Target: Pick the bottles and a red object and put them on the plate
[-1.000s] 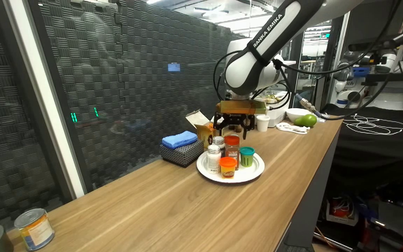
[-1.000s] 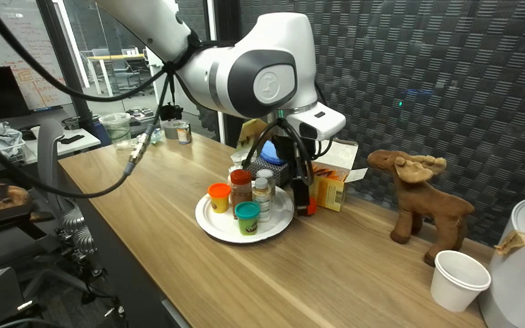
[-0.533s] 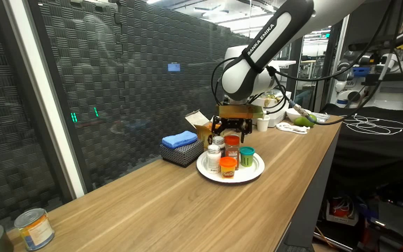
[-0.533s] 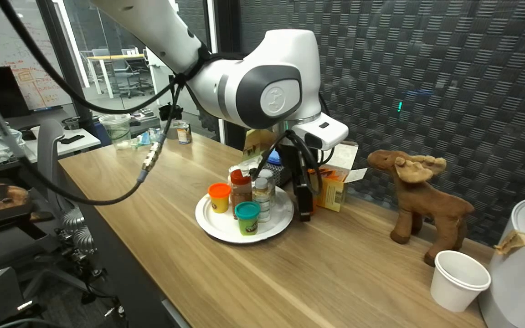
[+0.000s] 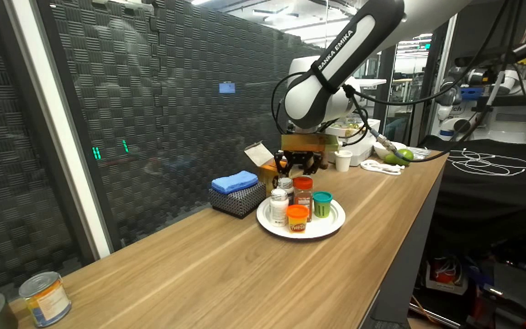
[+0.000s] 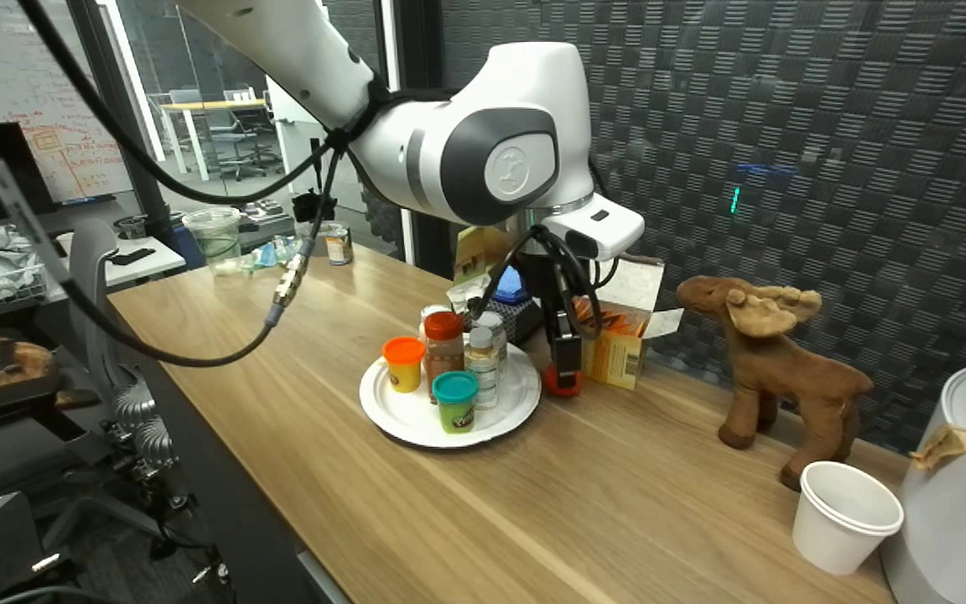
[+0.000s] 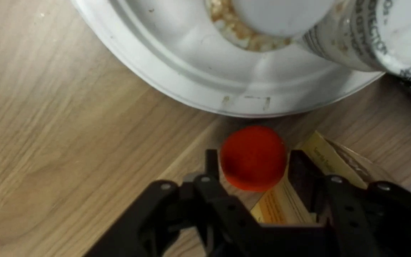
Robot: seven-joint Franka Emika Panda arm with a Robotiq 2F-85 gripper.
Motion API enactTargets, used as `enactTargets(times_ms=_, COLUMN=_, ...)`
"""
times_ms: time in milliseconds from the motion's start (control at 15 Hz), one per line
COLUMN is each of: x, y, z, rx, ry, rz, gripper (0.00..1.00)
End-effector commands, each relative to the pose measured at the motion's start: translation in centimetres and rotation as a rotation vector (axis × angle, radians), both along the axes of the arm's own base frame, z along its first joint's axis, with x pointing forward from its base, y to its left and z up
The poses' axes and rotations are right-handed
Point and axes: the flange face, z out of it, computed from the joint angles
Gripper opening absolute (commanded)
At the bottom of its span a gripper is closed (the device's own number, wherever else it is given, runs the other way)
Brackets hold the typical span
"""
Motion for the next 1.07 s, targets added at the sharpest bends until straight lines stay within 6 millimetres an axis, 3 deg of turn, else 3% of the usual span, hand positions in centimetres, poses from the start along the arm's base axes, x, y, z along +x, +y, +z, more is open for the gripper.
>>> enactTargets(times_ms=0, x=0.7, y=-0.3, z=-0.4, rx=-0.024, ry=-0.005, rz=0.009, gripper=0.20)
enactTargets(times_ms=267, x=0.5, y=-0.9, z=-0.1, rx=-0.020, ry=-0.010, rz=0.000, gripper=0.11)
enactTargets(times_ms=467, x=0.4, y=-0.8, z=0.5, rx=-0.013, ry=-0.021, rz=0.002, gripper=0.12)
enactTargets(times_ms=733, x=0.3, y=-0.6, z=0.9, rx=-0.017, ry=-0.026, rz=0.005, gripper=0.02)
enactTargets(times_ms=800, x=0.2, y=-0.7, z=0.6, rx=-0.013, ry=-0.021, rz=0.007, gripper=0.07)
enactTargets(times_ms=867, x=0.1, y=-0.7, z=0.4, rx=-0.014, ry=-0.018, rz=0.006, gripper=0.28)
enactTargets(times_ms=1000, x=0.0, y=-0.9, z=-0.1, rx=-0.015, ry=-0.012, rz=0.005, gripper=0.33)
